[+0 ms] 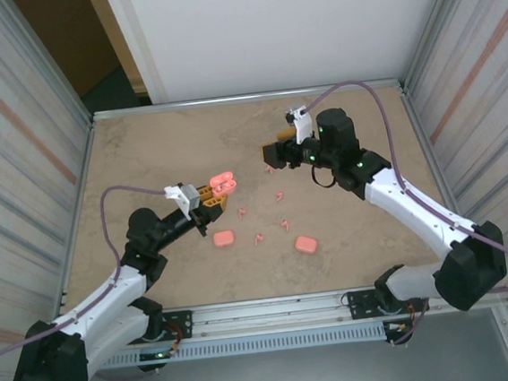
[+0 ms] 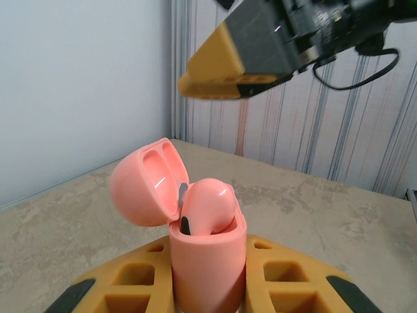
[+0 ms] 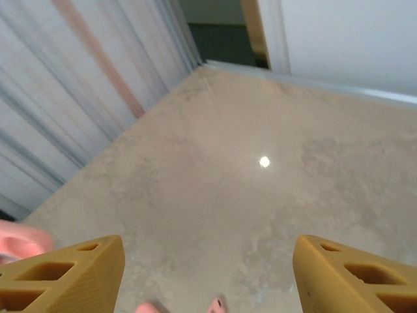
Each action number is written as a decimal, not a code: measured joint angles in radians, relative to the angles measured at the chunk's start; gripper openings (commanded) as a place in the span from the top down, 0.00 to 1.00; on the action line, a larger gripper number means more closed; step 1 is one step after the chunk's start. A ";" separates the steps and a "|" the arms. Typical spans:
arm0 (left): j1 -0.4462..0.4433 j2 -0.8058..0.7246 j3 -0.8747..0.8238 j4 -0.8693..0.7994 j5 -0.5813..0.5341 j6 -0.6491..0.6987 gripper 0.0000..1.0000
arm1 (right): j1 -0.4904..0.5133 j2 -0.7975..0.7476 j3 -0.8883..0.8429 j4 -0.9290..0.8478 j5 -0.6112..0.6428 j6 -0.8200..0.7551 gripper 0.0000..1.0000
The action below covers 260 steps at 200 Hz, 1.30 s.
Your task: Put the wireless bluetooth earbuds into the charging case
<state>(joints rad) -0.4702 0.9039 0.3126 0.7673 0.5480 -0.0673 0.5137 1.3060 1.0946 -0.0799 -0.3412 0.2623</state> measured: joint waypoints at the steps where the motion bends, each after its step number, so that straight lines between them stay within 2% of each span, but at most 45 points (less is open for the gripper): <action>1: 0.000 0.000 0.000 0.000 0.000 0.000 1.00 | -0.003 0.005 0.002 -0.005 -0.001 0.001 0.34; 94: 0.000 -0.006 0.000 0.000 0.001 0.000 1.00 | -0.140 0.330 0.198 -0.274 -0.045 0.066 0.40; 204: 0.000 -0.031 0.000 0.000 0.000 0.000 1.00 | -0.141 0.682 0.513 -0.521 -0.023 -0.012 0.44; 260: 0.000 -0.050 0.000 -0.008 0.000 0.000 1.00 | -0.120 0.796 0.629 -0.601 0.005 -0.039 0.46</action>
<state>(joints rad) -0.4702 0.8539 0.3126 0.7589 0.5484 -0.0673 0.3939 2.1021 1.7241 -0.6807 -0.3359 0.2237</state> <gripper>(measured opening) 0.218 0.548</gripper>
